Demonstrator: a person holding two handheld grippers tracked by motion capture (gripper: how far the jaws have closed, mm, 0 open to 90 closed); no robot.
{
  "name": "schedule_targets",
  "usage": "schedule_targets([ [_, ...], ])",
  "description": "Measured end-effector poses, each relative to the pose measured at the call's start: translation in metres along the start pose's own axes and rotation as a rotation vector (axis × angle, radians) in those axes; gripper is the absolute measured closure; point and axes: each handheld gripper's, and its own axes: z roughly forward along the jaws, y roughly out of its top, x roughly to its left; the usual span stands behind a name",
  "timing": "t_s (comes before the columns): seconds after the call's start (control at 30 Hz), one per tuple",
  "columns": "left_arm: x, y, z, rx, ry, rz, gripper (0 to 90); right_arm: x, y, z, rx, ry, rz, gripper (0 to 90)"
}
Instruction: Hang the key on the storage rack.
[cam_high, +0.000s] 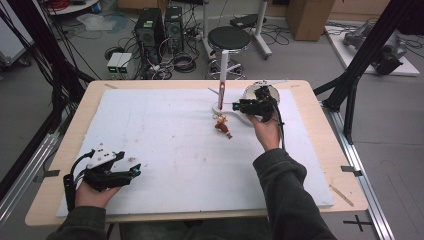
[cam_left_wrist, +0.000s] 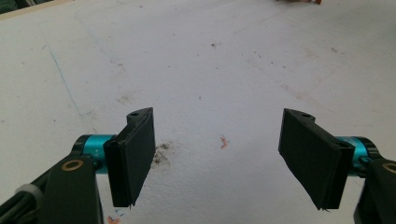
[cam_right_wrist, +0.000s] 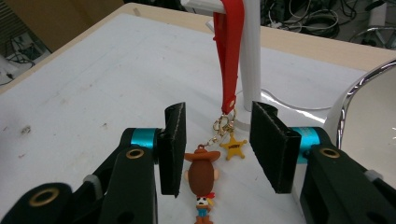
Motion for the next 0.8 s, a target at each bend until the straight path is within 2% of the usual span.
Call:
schedule_targets([
  [0.27,0.000,-0.001,-0.001,-0.004,0.005,-0.004,27.6,-0.003,-0.008,-0.002,-0.001,0.020,0.006,51.7],
  [0.8,-0.001,0.000,0.000,0.000,0.002,0.002,27.6,-0.001,-0.026,-0.012,-0.013,0.047,-0.045,42.8],
])
